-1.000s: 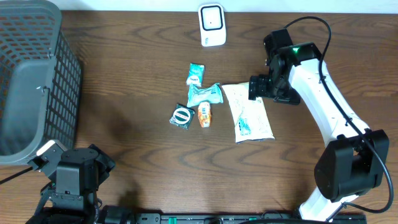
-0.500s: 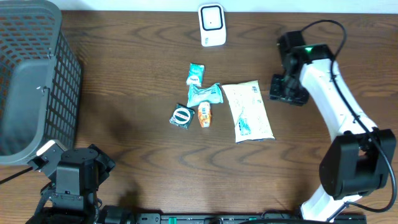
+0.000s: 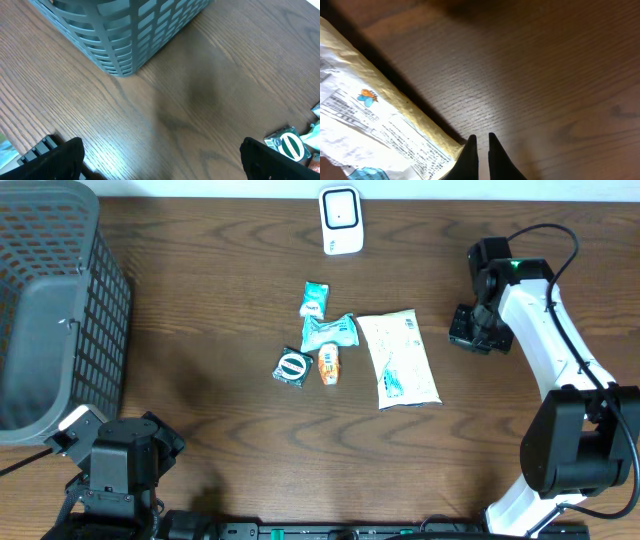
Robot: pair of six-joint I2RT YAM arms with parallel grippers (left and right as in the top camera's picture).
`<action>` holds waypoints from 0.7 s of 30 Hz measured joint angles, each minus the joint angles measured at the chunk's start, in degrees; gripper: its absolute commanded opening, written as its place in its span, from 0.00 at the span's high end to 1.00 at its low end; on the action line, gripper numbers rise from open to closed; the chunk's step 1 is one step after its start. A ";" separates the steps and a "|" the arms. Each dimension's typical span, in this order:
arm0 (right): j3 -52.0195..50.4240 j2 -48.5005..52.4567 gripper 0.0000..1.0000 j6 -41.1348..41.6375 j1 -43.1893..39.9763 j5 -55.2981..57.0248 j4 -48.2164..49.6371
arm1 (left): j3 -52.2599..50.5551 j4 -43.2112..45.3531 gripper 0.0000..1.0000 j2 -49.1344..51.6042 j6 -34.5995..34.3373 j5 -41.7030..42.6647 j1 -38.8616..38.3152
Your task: Scan the item barcode
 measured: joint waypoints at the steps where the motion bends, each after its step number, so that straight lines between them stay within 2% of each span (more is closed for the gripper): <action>1: -0.15 0.00 0.85 -0.02 0.00 -0.02 0.00 | 0.00 0.00 0.02 0.00 0.00 -0.02 0.00; 4: -0.35 0.00 0.64 -0.70 0.02 -1.01 0.15 | 0.00 0.00 0.02 0.00 0.00 0.00 0.00; 5: -0.37 0.00 0.54 -1.88 0.02 -2.34 0.44 | 0.00 0.00 0.02 0.00 0.00 0.00 0.00; 7: -0.42 0.00 0.43 -5.33 0.09 -6.60 1.66 | 0.00 0.00 0.02 0.00 0.00 0.00 0.00; 8: -0.42 0.00 0.34 -6.62 0.24 -8.41 2.08 | 0.00 0.00 0.02 0.00 0.00 0.00 0.00; 9: -0.44 0.00 0.21 -7.76 0.50 -9.92 2.43 | 0.00 0.00 0.02 0.00 0.00 0.00 0.00; 10: -0.44 0.00 0.14 -8.76 1.11 -11.52 2.97 | 0.00 0.00 0.02 0.00 0.00 0.00 0.00; 12: -0.46 0.00 0.10 -10.32 2.64 -13.70 4.00 | 0.00 -0.02 0.02 0.00 0.00 0.00 0.00; 14: -0.46 0.00 0.01 -11.10 4.63 -14.88 5.22 | 0.00 0.00 0.02 0.00 0.00 0.00 0.00; 18: -0.46 0.00 0.01 -10.19 8.74 -13.92 6.75 | 0.00 0.00 0.02 0.00 0.00 0.00 0.00; 21: -0.46 0.00 0.01 -7.61 12.72 -8.90 7.45 | 0.00 0.00 0.02 0.00 0.00 0.00 0.00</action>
